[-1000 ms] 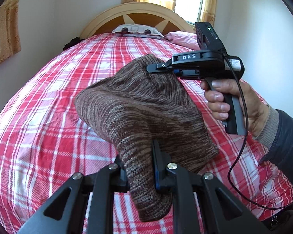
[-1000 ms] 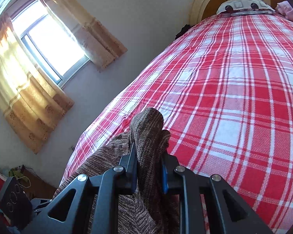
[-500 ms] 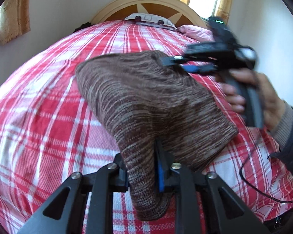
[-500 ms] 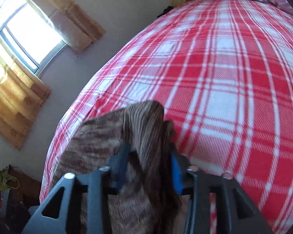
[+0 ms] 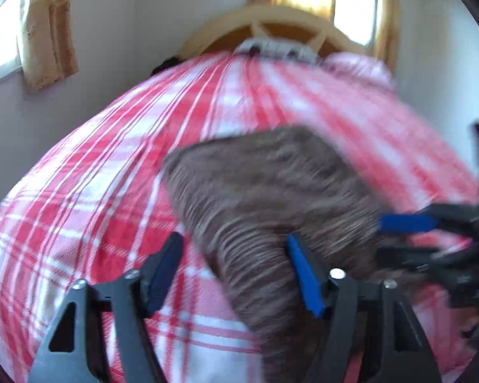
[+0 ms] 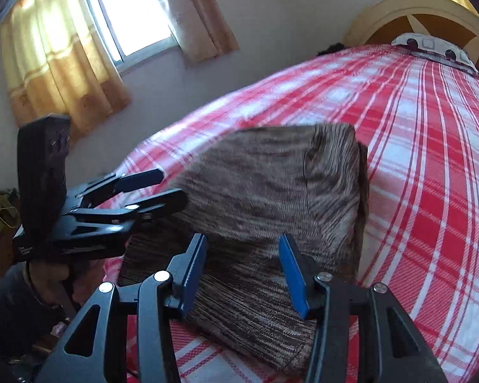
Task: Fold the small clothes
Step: 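Lay the held sweater down and open both tools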
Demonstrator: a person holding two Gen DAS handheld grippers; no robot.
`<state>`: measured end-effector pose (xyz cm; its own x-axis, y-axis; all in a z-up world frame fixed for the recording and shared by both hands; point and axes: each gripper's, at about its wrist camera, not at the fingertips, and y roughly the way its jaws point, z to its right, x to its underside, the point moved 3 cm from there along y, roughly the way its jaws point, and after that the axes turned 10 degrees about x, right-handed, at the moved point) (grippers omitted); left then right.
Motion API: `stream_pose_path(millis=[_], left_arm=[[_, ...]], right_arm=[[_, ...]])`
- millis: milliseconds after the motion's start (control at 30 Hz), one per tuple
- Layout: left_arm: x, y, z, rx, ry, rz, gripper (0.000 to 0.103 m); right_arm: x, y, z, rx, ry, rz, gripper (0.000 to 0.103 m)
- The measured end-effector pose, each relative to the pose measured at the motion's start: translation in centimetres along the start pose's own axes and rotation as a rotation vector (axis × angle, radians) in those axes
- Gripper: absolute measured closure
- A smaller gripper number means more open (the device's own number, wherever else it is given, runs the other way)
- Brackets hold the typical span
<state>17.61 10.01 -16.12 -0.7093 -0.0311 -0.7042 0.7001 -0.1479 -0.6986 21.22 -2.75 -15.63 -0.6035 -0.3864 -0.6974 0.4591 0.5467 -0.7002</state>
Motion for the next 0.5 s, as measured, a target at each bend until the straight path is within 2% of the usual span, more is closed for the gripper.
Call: stream_pose_path(millis=[33, 67, 100, 167, 300, 400, 467, 500], left_arm=[[0.8, 0.7, -0.9, 0.022, -0.039, -0.010, 0.029], [1.3, 0.6, -1.9, 0.058, -0.088, 0.015, 0.024], [1.7, 0.6, -2.8, 0.075, -0.139, 0.019, 0.016], [2.1, 0.4, -4.3, 0.148, -0.224, 0.027, 0.016], [2.5, -0.1, -3.7, 0.119, -0.209, 0.042, 0.015], [4.2, -1.6, -4.0, 0.159, -0.240, 0.075, 0.015], [5.6, -2.6, -3.5, 0.156, -0.199, 0.079, 0.013], [6.1, -3.2, -3.2, 0.131, -0.164, 0.069, 0.013]], right_arm=[[0.5, 0.8, 0.0, 0.053, -0.005, -0.018, 0.054], [1.1, 1.4, 0.4, 0.097, 0.001, -0.039, 0.054], [1.8, 2.0, 0.9, 0.103, 0.021, -0.070, 0.054], [2.7, 1.5, 1.4, 0.059, 0.040, -0.035, 0.054], [3.8, 1.3, 1.0, 0.080, 0.012, -0.028, 0.054], [4.8, 0.4, 0.9, 0.084, 0.021, -0.034, 0.054], [5.7, -0.3, 0.7, 0.093, 0.022, -0.028, 0.054], [5.9, -0.5, 0.8, 0.100, 0.023, -0.024, 0.054]])
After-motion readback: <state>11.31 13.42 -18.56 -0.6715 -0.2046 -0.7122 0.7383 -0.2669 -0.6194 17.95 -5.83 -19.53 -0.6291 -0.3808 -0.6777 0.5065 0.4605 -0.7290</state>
